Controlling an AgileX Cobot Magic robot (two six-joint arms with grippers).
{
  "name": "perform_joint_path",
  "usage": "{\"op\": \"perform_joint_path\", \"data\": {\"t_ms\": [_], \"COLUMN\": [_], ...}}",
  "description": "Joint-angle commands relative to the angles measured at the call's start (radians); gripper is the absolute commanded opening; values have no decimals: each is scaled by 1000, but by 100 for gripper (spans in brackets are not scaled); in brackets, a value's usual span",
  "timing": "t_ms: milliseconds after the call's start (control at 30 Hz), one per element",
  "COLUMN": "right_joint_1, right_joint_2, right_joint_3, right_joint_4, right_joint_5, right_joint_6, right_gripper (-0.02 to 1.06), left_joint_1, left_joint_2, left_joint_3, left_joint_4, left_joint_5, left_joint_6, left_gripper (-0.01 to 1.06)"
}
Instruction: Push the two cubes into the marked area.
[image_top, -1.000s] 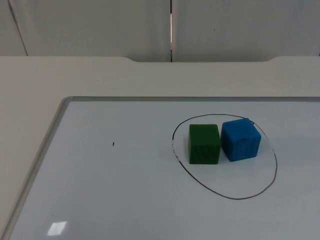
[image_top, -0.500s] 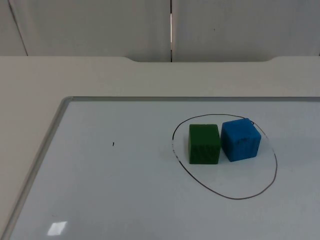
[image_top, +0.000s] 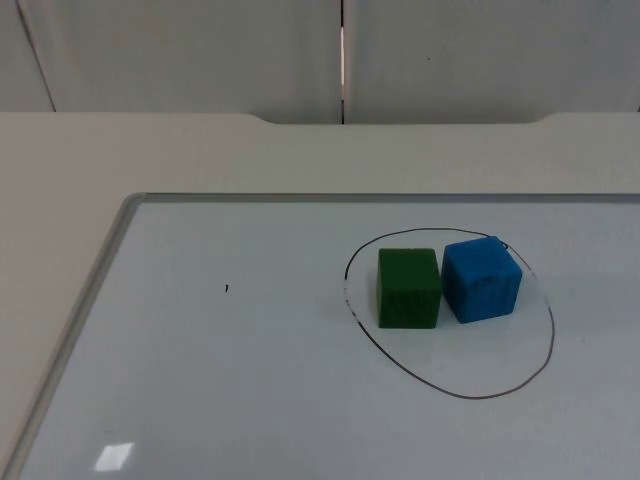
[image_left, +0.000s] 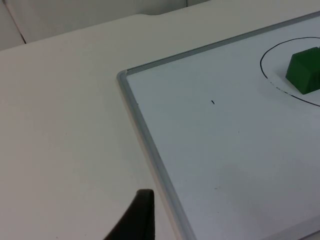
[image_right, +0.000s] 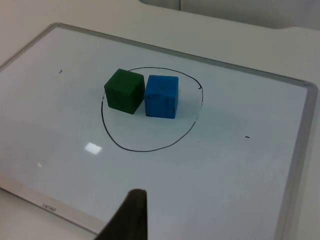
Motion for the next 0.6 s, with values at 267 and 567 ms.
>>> {"op": "perform_joint_path", "data": {"t_ms": [267, 567], "right_joint_1": [-55, -162], "right_joint_2": [-4, -4], "right_joint_3": [2, 2], "right_joint_4": [7, 7], "right_joint_5": [0, 0], "right_joint_6": [-16, -16], "right_gripper": [105, 105], "left_joint_1": [0, 0], "left_joint_2": [-5, -5], "left_joint_3": [4, 4], "left_joint_4": [8, 8], "left_joint_5": [-10, -10], "left_joint_6": [-3, -3], "left_gripper": [105, 105]}}
